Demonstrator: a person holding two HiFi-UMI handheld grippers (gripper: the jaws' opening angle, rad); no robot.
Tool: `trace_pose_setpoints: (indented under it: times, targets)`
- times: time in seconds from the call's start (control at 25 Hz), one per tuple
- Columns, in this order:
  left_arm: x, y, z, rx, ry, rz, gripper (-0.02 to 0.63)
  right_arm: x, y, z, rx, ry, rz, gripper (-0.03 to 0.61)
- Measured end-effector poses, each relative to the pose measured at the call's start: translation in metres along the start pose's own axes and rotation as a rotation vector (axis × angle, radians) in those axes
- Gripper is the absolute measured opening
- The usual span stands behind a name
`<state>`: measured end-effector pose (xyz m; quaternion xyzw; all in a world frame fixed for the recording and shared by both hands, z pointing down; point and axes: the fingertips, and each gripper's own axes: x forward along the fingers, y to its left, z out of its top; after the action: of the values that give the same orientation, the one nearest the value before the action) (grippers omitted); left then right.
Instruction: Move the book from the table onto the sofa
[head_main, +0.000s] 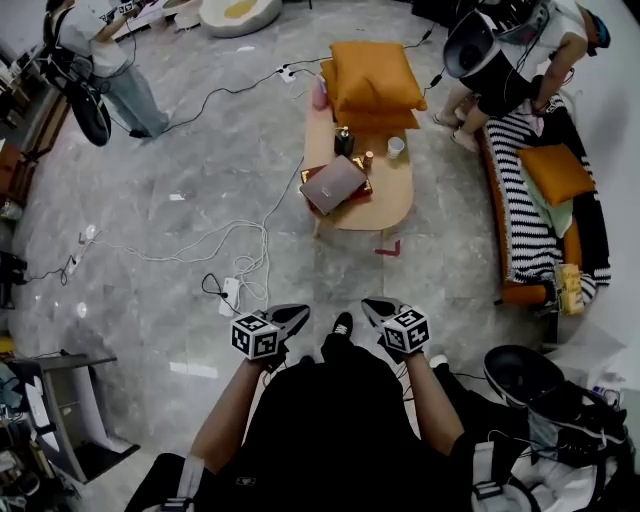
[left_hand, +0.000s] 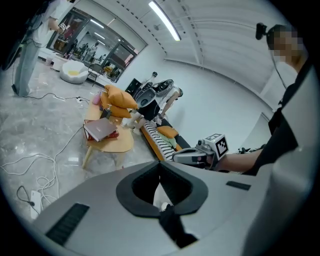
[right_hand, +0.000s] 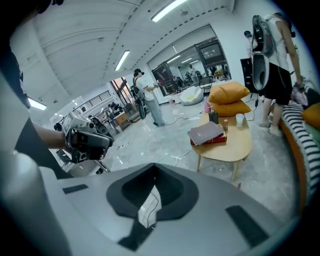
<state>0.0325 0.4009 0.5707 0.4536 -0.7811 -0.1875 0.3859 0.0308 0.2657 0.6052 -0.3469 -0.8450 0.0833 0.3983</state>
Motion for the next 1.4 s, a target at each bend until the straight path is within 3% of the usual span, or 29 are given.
trace_pose_setpoints:
  times: [0.28,0.8,1.12,1.4]
  targets:
    - [0.028,0.002,0.019,-0.013,-0.027,0.022,0.009,0.006,-0.041,0.019,-0.014,0.011,0.026,0.008]
    - [0.042,0.040,0.035,-0.102,-0.054,0.022,0.009,0.023,-0.059,0.032,-0.012,0.076,0.024,0.008]
    - [0.051,0.092,0.079,-0.109,-0.031,0.001,0.009,0.051,-0.079,0.088,-0.060,0.104,-0.010,0.008]
    - [0.062,0.139,0.109,-0.096,0.043,-0.050,0.009,0.088,-0.094,0.138,-0.062,0.080,-0.057,0.008]
